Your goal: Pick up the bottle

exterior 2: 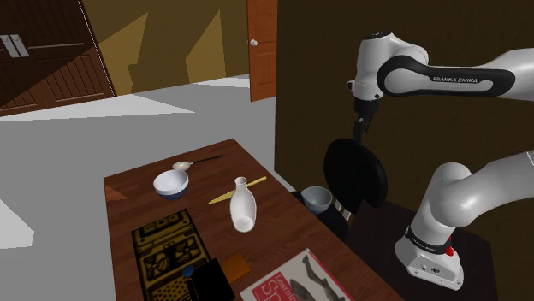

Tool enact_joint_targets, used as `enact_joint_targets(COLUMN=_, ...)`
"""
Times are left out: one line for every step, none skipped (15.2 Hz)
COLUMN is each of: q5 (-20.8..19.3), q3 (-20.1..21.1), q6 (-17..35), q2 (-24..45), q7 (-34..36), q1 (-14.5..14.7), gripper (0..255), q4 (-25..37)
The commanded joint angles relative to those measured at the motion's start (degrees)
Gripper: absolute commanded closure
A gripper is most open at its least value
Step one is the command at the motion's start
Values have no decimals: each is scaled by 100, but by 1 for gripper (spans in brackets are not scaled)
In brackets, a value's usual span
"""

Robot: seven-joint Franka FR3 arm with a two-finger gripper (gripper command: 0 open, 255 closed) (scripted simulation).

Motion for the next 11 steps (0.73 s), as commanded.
enact_joint_targets(q5=0, q3=0, q6=0, q2=0, q7=0, q1=0, gripper=0, q4=0)
enact_joint_targets(q5=61, q3=66, q6=110, q2=170, q7=84, q1=33, gripper=0, q4=46)
enact_joint_targets(q5=118, q3=131, q6=217, q2=344, q7=166, q1=64, gripper=0, q4=99)
enact_joint_targets(q5=172, q3=195, q6=322, q2=521, q7=247, q1=95, gripper=0, q4=159)
enact_joint_targets(q5=223, q3=259, q6=423, q2=701, q7=326, q1=124, gripper=0, q4=226)
enact_joint_targets(q5=269, q3=322, q6=522, q2=884, q7=404, q1=151, gripper=0, q4=300)
enact_joint_targets(q5=312, q3=385, q6=617, q2=1070, q7=480, q1=176, gripper=0, q4=380)
enact_joint_targets(q5=351, q3=446, q6=708, q2=1258, q7=556, q1=202, gripper=0, q4=468)
enact_joint_targets(q5=386, q3=507, q6=795, q2=1449, q7=631, q1=225, gripper=0, q4=562)
enact_joint_targets(q5=416, q3=566, q6=878, q2=1641, q7=705, q1=249, gripper=0, q4=663)
enact_joint_targets(q5=442, q3=624, q6=956, q2=1836, q7=779, q1=272, gripper=0, q4=771)
